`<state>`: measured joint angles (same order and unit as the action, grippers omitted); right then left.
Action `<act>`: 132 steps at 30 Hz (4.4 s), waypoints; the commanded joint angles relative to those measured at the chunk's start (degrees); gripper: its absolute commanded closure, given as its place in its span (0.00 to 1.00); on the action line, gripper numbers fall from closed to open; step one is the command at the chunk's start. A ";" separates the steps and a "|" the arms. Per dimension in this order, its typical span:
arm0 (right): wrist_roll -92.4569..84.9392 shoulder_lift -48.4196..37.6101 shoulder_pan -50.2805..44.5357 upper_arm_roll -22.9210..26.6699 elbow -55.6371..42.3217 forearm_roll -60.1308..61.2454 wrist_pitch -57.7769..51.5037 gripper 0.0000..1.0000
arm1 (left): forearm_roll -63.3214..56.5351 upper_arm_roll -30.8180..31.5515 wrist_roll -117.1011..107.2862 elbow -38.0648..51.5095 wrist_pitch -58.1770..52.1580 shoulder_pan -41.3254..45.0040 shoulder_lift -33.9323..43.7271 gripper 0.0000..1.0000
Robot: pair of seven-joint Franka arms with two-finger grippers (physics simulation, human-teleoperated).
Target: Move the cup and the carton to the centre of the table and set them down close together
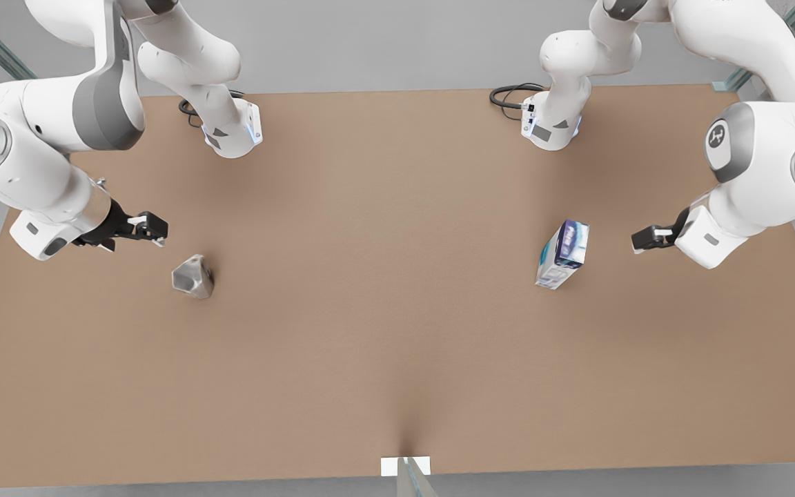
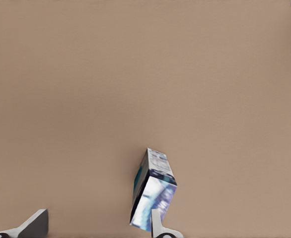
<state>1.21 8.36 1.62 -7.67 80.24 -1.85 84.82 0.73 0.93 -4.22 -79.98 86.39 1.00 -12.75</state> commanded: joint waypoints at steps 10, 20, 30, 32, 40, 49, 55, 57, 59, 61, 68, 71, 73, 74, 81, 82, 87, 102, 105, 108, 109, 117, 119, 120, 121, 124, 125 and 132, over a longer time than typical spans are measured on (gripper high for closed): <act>0.54 0.43 -2.94 -1.29 11.25 -1.41 -0.10 0.00 | -0.65 0.13 0.09 -0.79 1.68 0.05 -1.05 0.00; 4.32 2.01 2.42 1.43 20.92 -7.21 12.74 0.00 | -0.65 0.30 0.09 -2.02 2.38 0.23 -0.96 0.00; 11.00 3.24 2.86 1.87 27.16 -6.77 19.86 0.00 | -0.65 0.30 0.09 -2.46 2.38 0.23 -1.05 0.00; 11.00 3.76 3.04 1.87 27.25 -6.77 19.86 0.00 | -0.65 0.30 0.09 -2.55 2.38 0.23 -1.05 0.00; 3.89 6.32 7.34 3.90 36.21 -5.54 34.71 0.00 | -0.65 0.30 0.09 -2.90 2.38 0.31 -1.05 0.00; 3.01 -2.48 7.17 6.27 44.47 2.19 39.10 0.00 | -0.65 0.30 0.09 -2.99 2.38 0.23 -1.14 0.00; 2.39 0.69 6.46 6.27 46.67 6.06 44.38 0.00 | -0.65 0.30 0.09 -3.25 2.38 0.31 -1.14 0.00; 0.90 1.30 6.64 6.27 46.76 6.33 44.82 0.00 | -0.65 0.30 0.09 -3.34 2.38 0.23 -1.14 0.00; 0.10 2.36 6.73 6.27 46.76 6.33 45.26 0.00 | -0.65 0.30 0.09 -3.43 2.38 0.31 -1.14 0.00; -0.60 3.24 7.08 6.27 46.67 6.33 46.40 0.00 | -0.65 0.30 0.09 -3.43 2.38 0.23 -1.14 0.00; -5.78 5.52 8.22 7.59 46.58 6.50 50.62 0.00 | -0.56 0.30 0.09 -3.69 2.29 0.31 -1.14 0.00; -5.87 5.96 8.31 7.85 46.67 6.50 50.62 0.00 | -0.56 0.30 0.09 -3.69 2.29 0.31 -1.14 0.00; -5.96 5.96 8.75 7.85 46.67 6.50 50.62 0.00 | -0.56 0.30 0.00 -3.78 2.29 0.32 -1.14 0.00; -5.96 5.96 8.75 7.85 46.67 6.50 50.62 0.00 | -0.56 0.30 0.09 -3.87 2.29 0.32 -1.14 0.00; -5.78 6.31 7.52 7.76 47.46 10.72 50.62 0.00 | -0.56 0.30 0.00 -4.13 2.12 0.49 -1.14 0.00; -5.78 6.93 7.52 7.76 47.46 10.81 50.62 0.00 | -0.56 0.30 -0.09 -4.13 2.03 0.49 -1.14 0.00; -5.78 11.15 7.34 7.76 47.20 11.78 52.81 0.00 | -0.47 0.30 -0.09 -4.48 2.03 0.40 -1.14 0.00; -7.54 11.59 6.55 7.59 47.02 11.60 52.38 0.79 | -0.56 0.30 -0.09 -4.48 1.94 0.49 -1.14 0.00; -7.63 11.32 6.46 7.50 46.76 11.25 51.85 0.79 | -0.56 0.30 -0.09 -4.48 1.85 0.49 -1.14 0.00; -7.63 11.15 6.38 7.32 46.67 11.16 50.09 0.79 | -0.56 0.30 -0.09 -4.48 1.85 0.49 -1.14 0.00; -7.63 11.15 6.11 7.32 46.67 11.16 49.74 0.79 | -0.56 0.30 -0.09 -4.48 1.85 0.49 -1.14 0.00; -7.45 6.14 -1.88 7.06 40.34 11.51 38.67 0.79 | -0.82 3.12 -1.67 -19.86 16.70 3.56 2.64 0.00; -6.84 6.31 -7.86 6.09 36.57 11.60 36.73 0.79 | -0.91 3.47 -2.02 -25.75 21.10 3.74 4.92 0.00; -5.97 7.19 -11.72 6.18 33.67 11.51 36.82 0.79 | -1.00 3.56 -2.02 -27.77 22.51 3.83 5.63 0.00; -3.60 9.30 -15.49 6.18 30.25 11.43 36.82 0.79 | -1.00 3.56 -2.02 -29.43 23.38 3.83 6.33 0.00; 3.88 18.44 -22.45 6.27 16.18 10.90 36.64 0.79 | -1.00 3.56 -1.93 -33.66 26.37 4.62 7.91 0.00; 4.06 20.90 -24.56 6.53 12.48 10.90 36.64 0.79 | -1.09 3.91 -1.76 -33.84 26.37 4.62 7.91 0.00; 27.09 42.08 -43.37 14.44 -14.40 6.59 34.19 0.79 | -1.09 4.08 2.37 -34.98 26.02 4.62 5.98 0.00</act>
<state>28.26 52.78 -42.08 7.04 61.84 5.21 117.04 -0.32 5.01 -1.90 -114.96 112.41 5.83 -7.23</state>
